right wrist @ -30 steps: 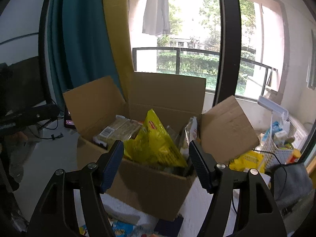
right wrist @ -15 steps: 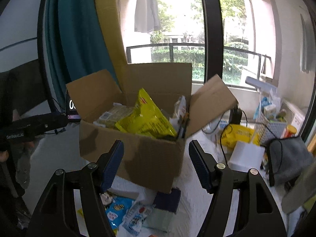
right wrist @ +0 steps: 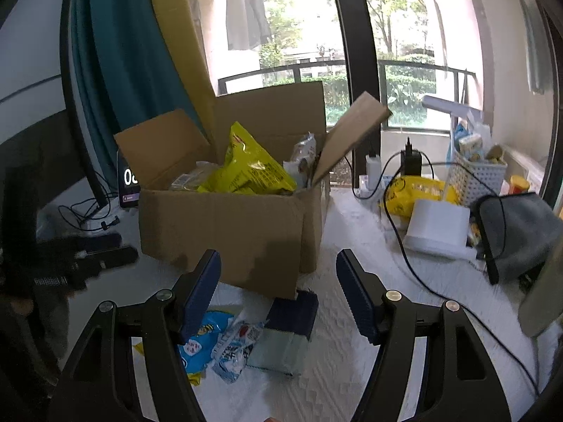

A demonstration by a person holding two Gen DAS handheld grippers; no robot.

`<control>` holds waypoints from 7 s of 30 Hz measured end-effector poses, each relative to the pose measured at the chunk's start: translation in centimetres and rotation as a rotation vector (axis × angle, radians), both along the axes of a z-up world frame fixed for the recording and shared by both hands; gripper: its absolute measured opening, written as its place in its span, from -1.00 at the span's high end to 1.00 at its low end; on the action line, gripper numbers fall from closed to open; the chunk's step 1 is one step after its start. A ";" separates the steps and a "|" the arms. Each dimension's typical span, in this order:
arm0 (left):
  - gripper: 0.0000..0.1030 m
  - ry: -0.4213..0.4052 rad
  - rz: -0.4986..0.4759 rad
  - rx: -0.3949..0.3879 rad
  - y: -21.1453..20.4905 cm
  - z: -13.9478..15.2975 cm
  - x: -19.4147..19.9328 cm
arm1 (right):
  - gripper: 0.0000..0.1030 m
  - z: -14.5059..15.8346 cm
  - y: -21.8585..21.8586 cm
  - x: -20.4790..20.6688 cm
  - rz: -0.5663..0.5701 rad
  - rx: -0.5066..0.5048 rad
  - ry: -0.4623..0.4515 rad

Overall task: Organize snacks
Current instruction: 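Move both grippers back from the box toward the blue bags on the table, then grasp the blue cartoon bag with the left gripper while the right grasps the blue-white meat pack, then carry both packs over the box and open both grippers to drop them, then move both grippers back from the box, then lower the right gripper onto the dark blue pack and close it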

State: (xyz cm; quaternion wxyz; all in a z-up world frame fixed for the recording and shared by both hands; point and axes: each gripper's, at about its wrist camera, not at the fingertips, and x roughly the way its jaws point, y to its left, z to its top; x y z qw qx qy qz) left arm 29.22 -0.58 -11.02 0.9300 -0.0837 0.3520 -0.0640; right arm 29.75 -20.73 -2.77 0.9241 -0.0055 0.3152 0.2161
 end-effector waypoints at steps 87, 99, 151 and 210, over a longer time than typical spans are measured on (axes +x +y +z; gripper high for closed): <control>-0.38 -0.075 0.023 -0.009 6.4 1.8 -3.4 | 0.35 0.7 11.1 -1.2 0.084 -0.270 -0.038; -0.38 -0.199 0.016 0.021 6.1 7.5 -1.6 | 0.35 6.0 11.4 0.4 0.087 -0.223 -0.143; -0.71 0.114 0.084 0.154 6.1 6.1 26.2 | 0.29 2.8 12.9 27.5 -0.109 -0.112 0.200; -0.86 -0.047 0.047 0.157 4.9 2.5 -0.1 | -0.08 -4.5 3.0 5.6 -0.116 -0.134 0.259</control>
